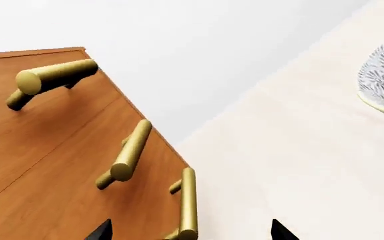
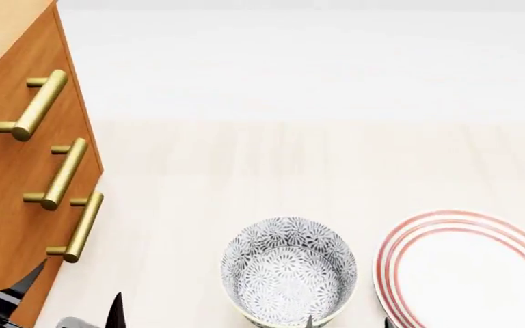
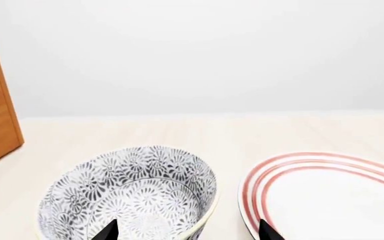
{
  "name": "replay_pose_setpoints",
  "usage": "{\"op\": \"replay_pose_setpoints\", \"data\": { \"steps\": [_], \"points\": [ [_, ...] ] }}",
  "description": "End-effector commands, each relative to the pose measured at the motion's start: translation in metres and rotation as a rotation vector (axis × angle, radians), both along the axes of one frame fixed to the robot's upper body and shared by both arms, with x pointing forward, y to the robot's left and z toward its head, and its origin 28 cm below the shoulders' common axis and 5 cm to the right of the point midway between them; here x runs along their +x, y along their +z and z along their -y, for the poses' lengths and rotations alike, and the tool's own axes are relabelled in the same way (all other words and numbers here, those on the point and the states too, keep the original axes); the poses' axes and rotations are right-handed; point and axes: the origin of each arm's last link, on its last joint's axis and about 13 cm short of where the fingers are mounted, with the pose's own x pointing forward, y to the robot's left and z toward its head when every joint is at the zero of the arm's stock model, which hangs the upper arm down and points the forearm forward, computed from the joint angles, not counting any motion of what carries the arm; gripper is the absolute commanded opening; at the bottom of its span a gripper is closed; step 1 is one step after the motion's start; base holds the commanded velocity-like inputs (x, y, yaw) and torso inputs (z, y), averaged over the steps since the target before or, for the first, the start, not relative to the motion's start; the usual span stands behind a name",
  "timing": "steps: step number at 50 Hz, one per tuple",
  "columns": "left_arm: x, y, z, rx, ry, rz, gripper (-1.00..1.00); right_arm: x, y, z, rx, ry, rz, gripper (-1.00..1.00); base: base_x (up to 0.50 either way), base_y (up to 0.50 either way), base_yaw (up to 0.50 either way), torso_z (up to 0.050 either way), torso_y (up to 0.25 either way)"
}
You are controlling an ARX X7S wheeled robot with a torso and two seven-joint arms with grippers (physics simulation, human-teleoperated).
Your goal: Open the top drawer of the cabinet.
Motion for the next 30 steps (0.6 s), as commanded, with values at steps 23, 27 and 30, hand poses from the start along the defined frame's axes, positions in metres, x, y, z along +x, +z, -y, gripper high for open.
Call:
{"op": "replay_pose_setpoints", "data": {
  "steps": [23, 27, 30],
  "points": [
    [0.035, 0.054, -0.009, 0.764, -0.079, 0.032, 1.00, 0.001, -0.002, 0.000, 0.005, -0.002, -0.004, 1.00, 0.00, 0.00, 0.00, 0.000, 0.000],
    [0.036, 0.062, -0.012, 0.813, -0.075, 0.035, 1.00, 0.000, -0.001, 0.000, 0.005, -0.001, -0.006, 1.00, 0.00, 0.00, 0.00, 0.000, 0.000],
    [0.039, 0.070, -0.015, 0.836, -0.065, 0.036, 1.00, 0.001, -0.003, 0.000, 0.004, -0.001, -0.009, 1.00, 0.00, 0.00, 0.00, 0.000, 0.000]
  ]
}}
